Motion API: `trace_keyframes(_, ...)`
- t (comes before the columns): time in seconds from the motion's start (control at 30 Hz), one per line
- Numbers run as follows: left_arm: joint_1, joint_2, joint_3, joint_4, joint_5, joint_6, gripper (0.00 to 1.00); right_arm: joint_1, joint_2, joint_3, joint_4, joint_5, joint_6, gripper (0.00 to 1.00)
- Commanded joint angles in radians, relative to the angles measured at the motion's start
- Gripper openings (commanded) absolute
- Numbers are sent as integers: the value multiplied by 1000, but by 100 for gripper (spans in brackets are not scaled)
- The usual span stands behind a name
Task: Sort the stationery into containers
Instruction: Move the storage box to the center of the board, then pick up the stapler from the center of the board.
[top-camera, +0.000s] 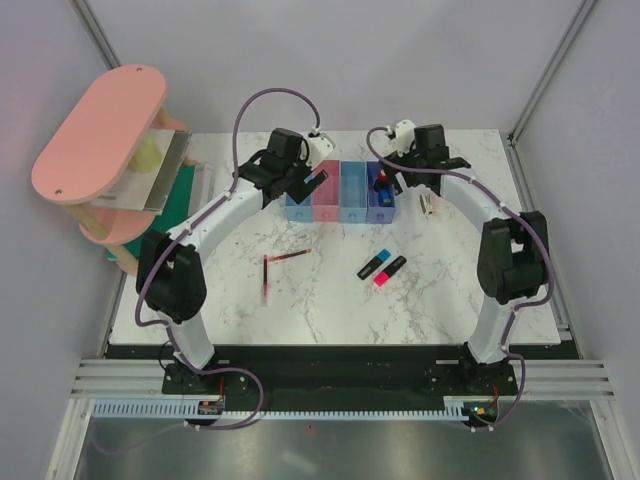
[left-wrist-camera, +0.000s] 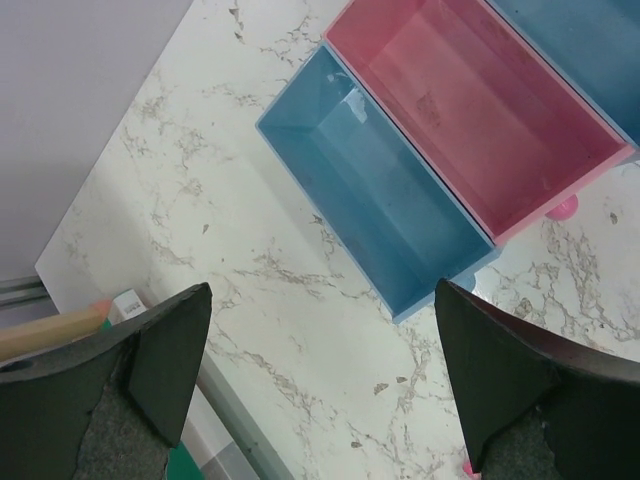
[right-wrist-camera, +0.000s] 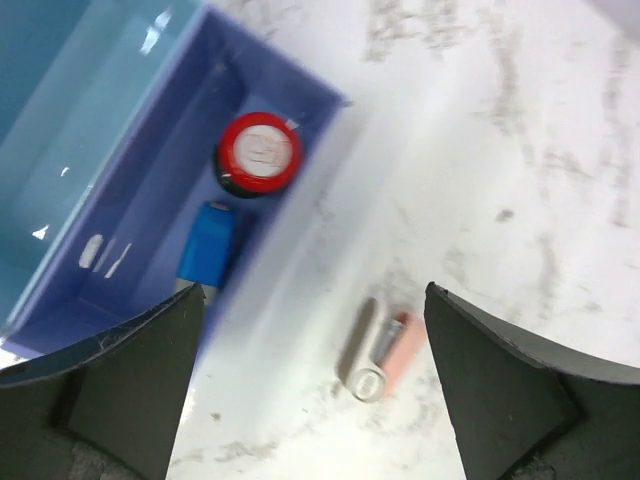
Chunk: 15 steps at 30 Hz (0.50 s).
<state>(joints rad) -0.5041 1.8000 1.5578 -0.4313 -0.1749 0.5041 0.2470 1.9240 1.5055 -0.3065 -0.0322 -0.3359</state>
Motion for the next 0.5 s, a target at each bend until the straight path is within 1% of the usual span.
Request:
trace_keyframes(0.0,3,-106,-39,6,20,-9,100,-86,-112,-31,10,-9,-2,98)
trace_keyframes(0.07,3,-143,-64,3,18,-3,100,-116,-93,-44,-5,-17,0,98)
trace_keyframes(0.1,3,-157,-71,2,18,8,100,-152,-80,-42,-12,-31,11,98)
trace_keyframes(0.2,2,-203,-91,-10,20,19,100,-236,-19,-5,-66,-173,76,98)
trace_keyframes(0.23,3,-211,-94,-24,18,20,100,-250,-2,21,-91,-296,121,98)
trace_keyframes(0.27,3,-221,-96,-30,20,24,100,-312,33,34,-101,-361,141,98)
trace_keyframes(0.33,3,-246,-99,-52,21,30,100,-350,70,79,-132,-525,188,94)
trace_keyframes(0.37,3,-257,-100,-58,20,33,100,-379,99,90,-141,-572,195,94)
trace_keyframes(0.43,1,-278,-104,-69,20,47,100,-394,131,111,-164,-639,202,93)
trace_keyframes(0.47,1,-284,-105,-78,18,53,100,-403,141,114,-169,-649,199,93)
